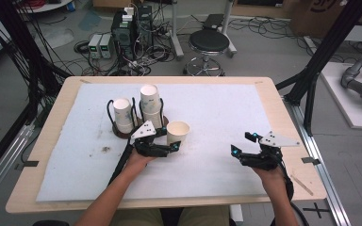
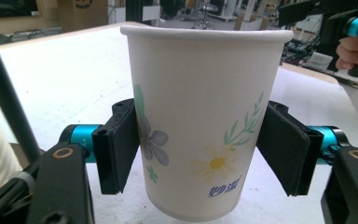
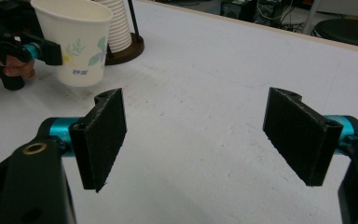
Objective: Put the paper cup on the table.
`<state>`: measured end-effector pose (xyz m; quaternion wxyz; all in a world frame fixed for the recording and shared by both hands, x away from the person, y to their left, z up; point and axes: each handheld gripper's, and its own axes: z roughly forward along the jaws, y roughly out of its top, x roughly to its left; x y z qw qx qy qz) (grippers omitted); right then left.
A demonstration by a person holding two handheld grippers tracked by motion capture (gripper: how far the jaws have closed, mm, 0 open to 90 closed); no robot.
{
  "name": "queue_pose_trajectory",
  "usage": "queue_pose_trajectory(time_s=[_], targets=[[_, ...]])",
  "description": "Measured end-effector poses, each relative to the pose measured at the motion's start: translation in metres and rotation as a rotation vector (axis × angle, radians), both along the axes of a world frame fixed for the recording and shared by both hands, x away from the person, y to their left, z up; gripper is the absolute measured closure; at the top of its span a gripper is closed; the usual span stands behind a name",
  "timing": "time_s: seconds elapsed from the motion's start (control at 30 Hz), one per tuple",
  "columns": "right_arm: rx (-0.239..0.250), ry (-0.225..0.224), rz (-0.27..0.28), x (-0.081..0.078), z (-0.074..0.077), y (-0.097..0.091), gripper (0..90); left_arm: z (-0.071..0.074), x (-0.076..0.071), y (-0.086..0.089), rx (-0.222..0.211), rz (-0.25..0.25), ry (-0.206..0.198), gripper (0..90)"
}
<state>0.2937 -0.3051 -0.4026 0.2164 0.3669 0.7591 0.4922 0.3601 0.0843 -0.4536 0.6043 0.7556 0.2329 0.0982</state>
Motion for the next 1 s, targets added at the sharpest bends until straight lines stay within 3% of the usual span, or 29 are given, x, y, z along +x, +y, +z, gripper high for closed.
queue_pose_trajectory(time_s=[0.1,0.2,0.27,0.57,0.83,0.9,1.0], targets=[[-0.003,0.001,0.003,0.0,0.0,0.001,22.1,0.001,-0.001,-0.002,0.03,0.023,-0.002,32.4],[-0.003,0.001,0.004,0.0,0.0,0.001,22.1,0.002,-0.002,-0.007,0.125,0.06,0.015,32.5],[-0.003,-0.001,0.005,0.0,0.0,0.001,22.1,0.002,-0.003,-0.012,0.188,0.058,0.015,32.6],[-0.001,0.004,0.005,-0.001,0.0,0.001,22.1,0.005,-0.011,-0.005,0.282,0.056,0.03,33.1],[-0.003,0.006,0.01,-0.001,-0.001,0.002,22.1,0.002,-0.014,0.0,0.268,0.057,0.05,31.5],[-0.003,0.005,0.01,-0.001,-0.001,0.002,22.1,0.002,-0.016,0.003,0.226,0.062,0.054,27.0],[-0.002,0.009,0.011,-0.001,-0.002,0.001,22.1,0.003,-0.018,0.007,0.205,0.062,0.061,20.5]])
